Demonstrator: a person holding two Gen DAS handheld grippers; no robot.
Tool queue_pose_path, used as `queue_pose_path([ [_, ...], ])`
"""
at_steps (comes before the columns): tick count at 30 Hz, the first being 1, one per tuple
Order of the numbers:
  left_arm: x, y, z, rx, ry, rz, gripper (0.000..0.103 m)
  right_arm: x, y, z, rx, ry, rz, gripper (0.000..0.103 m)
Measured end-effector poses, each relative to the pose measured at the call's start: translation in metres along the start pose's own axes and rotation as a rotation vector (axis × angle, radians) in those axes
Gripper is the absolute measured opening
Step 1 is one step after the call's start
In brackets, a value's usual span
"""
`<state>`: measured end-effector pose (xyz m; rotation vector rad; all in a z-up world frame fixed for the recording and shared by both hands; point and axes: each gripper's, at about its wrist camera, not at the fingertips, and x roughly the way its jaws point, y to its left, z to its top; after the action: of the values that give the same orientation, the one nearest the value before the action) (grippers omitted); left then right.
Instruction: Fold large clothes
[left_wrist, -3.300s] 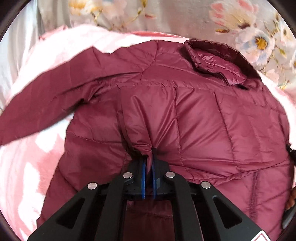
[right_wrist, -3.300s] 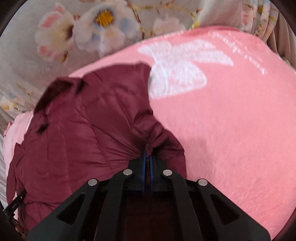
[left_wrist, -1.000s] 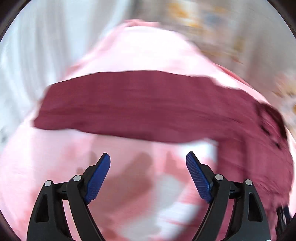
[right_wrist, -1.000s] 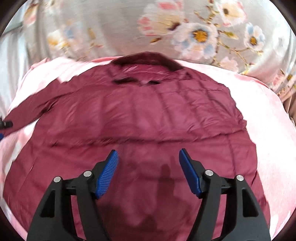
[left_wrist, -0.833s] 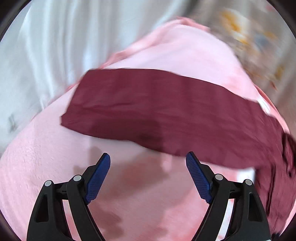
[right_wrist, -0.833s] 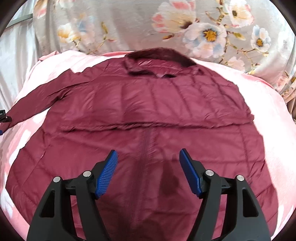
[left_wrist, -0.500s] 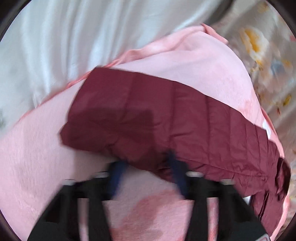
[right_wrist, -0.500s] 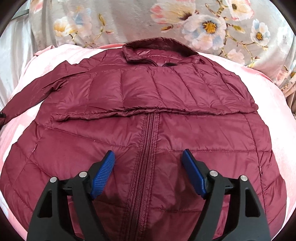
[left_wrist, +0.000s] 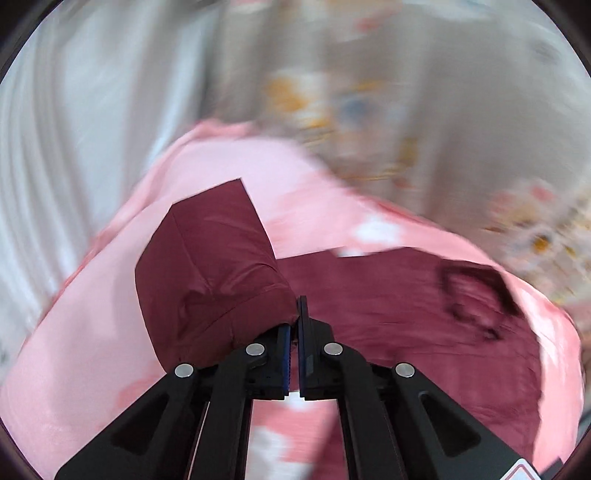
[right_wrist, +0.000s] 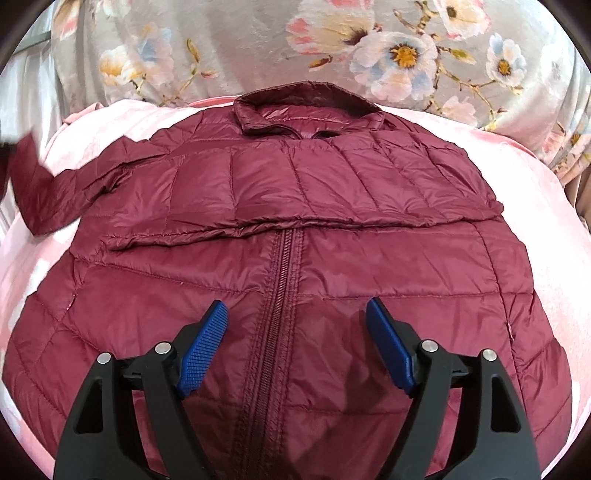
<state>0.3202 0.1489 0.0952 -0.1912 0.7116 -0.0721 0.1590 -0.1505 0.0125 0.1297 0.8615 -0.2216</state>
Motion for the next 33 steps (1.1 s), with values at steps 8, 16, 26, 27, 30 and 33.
queue_pose_path([
  [8, -0.02, -0.153, -0.044, 0.245, 0.039, -0.241, 0.001, -0.023, -0.046, 0.001, 0.081, -0.027, -0.033, 0.075],
  [16, 0.012, -0.19, -0.111, 0.204, 0.196, -0.314, 0.057, -0.036, -0.093, 0.002, 0.149, -0.043, -0.062, 0.075],
  [26, -0.002, -0.046, -0.08, -0.125, 0.171, -0.301, 0.064, -0.018, -0.06, 0.063, 0.162, -0.05, 0.175, 0.078],
  [27, -0.001, -0.036, -0.08, -0.136, 0.171, -0.277, 0.064, -0.017, -0.047, 0.067, 0.138, -0.052, 0.18, 0.079],
  [30, 0.011, -0.007, -0.085, -0.173, 0.187, -0.188, 0.064, -0.008, 0.0, 0.077, 0.013, -0.074, 0.158, 0.082],
  [33, 0.023, 0.009, -0.099, -0.189, 0.233, -0.153, 0.064, 0.011, 0.046, 0.079, -0.12, -0.067, 0.128, 0.083],
])
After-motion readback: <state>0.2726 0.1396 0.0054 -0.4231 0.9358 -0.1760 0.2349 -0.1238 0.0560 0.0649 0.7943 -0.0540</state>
